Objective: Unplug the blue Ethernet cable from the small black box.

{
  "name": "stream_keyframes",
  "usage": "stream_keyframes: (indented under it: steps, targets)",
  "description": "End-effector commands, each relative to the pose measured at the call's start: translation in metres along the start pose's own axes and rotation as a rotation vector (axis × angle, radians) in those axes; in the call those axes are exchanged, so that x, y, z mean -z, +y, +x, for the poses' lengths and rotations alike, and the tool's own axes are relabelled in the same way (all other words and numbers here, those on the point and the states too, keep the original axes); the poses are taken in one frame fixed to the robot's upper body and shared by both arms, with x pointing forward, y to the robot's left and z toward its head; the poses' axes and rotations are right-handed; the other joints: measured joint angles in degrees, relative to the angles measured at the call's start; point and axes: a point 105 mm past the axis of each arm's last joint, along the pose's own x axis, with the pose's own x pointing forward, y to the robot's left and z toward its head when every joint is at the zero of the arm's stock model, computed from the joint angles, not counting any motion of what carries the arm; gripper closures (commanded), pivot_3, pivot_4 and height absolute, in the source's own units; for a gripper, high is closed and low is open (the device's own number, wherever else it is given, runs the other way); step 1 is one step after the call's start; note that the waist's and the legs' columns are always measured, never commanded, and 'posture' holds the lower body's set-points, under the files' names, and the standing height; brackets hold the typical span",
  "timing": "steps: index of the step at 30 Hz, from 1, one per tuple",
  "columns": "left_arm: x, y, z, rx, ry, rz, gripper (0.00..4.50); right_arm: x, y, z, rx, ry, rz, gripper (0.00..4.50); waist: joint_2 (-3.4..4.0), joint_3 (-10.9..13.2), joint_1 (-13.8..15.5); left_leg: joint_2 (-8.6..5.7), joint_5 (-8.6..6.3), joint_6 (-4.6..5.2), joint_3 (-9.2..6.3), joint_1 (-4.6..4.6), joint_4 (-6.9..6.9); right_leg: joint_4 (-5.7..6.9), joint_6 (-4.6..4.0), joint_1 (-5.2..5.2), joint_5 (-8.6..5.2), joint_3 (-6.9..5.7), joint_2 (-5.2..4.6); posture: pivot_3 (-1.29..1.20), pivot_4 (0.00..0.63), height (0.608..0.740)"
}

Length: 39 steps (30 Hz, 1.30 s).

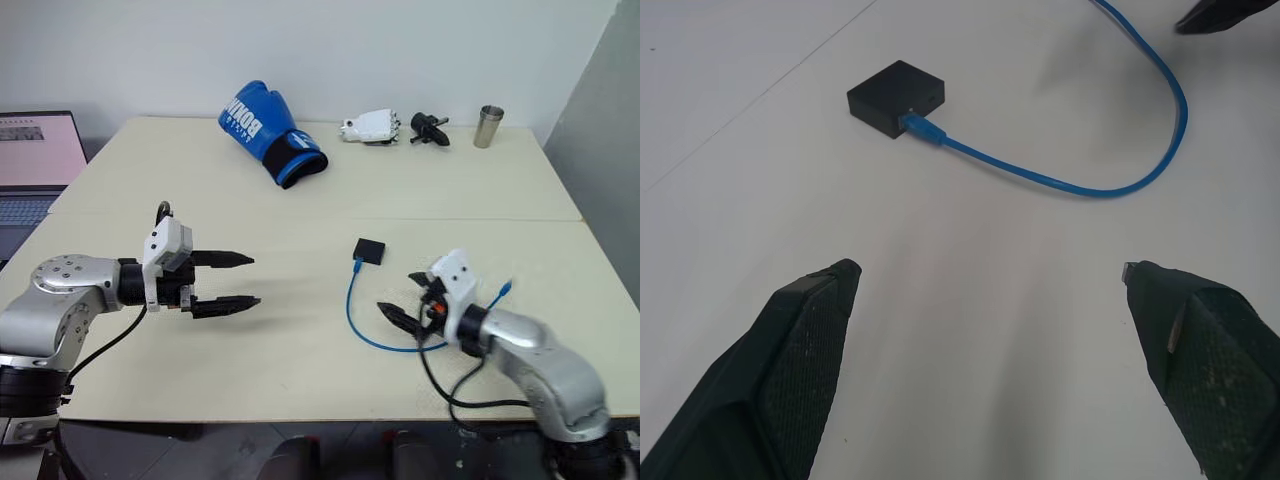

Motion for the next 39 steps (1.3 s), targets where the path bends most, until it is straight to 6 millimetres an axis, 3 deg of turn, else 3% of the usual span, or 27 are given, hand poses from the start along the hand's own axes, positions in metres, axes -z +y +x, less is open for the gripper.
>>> stream_keyframes:
  steps: [1, 6, 12, 18, 22, 25, 39]
  targets:
    - [-0.008, 0.004, -0.003, 0.001, 0.008, 0.055, 0.01, 0.004, 0.007, 0.028, 0.106, 0.015, 0.034, 0.04, 0.0, 0.0, 0.0, 0.0, 0.0, 0.0, 0.0, -0.01, -0.02, 0.01, -0.01, -0.04, 0.0, 0.0, 0.0, 0.0, 0.15, 0.74]
    - [-0.01, 0.005, -0.001, 0.008, 0.006, 0.061, 0.01, 0.01, 0.005, 0.063, 0.23, 0.045, 0.039, 0.04, 0.01, 0.0, 0.1, -0.02, 0.0, 0.0, 0.03, -0.1, -0.01, 0.0, -0.01, -0.12, 0.0, 0.01, 0.0, 0.0, 0.15, 0.74]
    - [-0.01, 0.007, 0.0, 0.002, 0.005, 0.062, 0.01, 0.01, 0.018, 0.094, 0.236, 0.054, 0.053, 0.04, 0.0, 0.0, 0.0, -0.01, 0.0, 0.0, 0.03, -0.1, -0.05, 0.03, -0.02, -0.17, 0.0, 0.01, 0.0, 0.0, 0.15, 0.74]
    - [-0.01, 0.007, -0.001, -0.002, 0.006, 0.062, 0.01, 0.011, 0.02, 0.105, 0.215, 0.072, 0.025, 0.04, 0.01, 0.0, 0.0, -0.01, 0.0, 0.0, 0.04, -0.1, -0.06, 0.03, -0.02, -0.18, 0.0, 0.0, 0.0, 0.0, 0.15, 0.74]
    - [-0.01, 0.007, 0.0, -0.005, 0.002, 0.063, 0.01, 0.015, 0.009, 0.108, 0.27, 0.075, 0.004, 0.04, 0.01, 0.0, 0.0, -0.01, 0.0, 0.0, 0.03, -0.09, -0.06, 0.04, -0.02, -0.18, 0.0, 0.0, 0.0, 0.0, 0.15, 0.74]
    - [-0.01, 0.007, 0.001, -0.002, 0.001, 0.062, 0.0, 0.017, 0.005, 0.108, 0.288, 0.075, 0.012, 0.54, 0.01, 0.0, 0.0, -0.01, 0.0, 0.0, 0.03, -0.09, -0.06, 0.05, -0.02, -0.18, 0.01, 0.0, 0.0, 0.0, 0.15, 0.74]
    - [-0.011, 0.01, 0.006, -0.015, -0.023, 0.037, 0.0, 0.012, -0.016, 0.1, 0.33, 0.052, -0.025, 3.87, 0.01, 0.0, -0.1, 0.0, 0.0, 0.0, 0.03, -0.08, -0.06, 0.08, -0.02, -0.17, 0.01, 0.01, 0.0, 0.0, 0.15, 0.74]
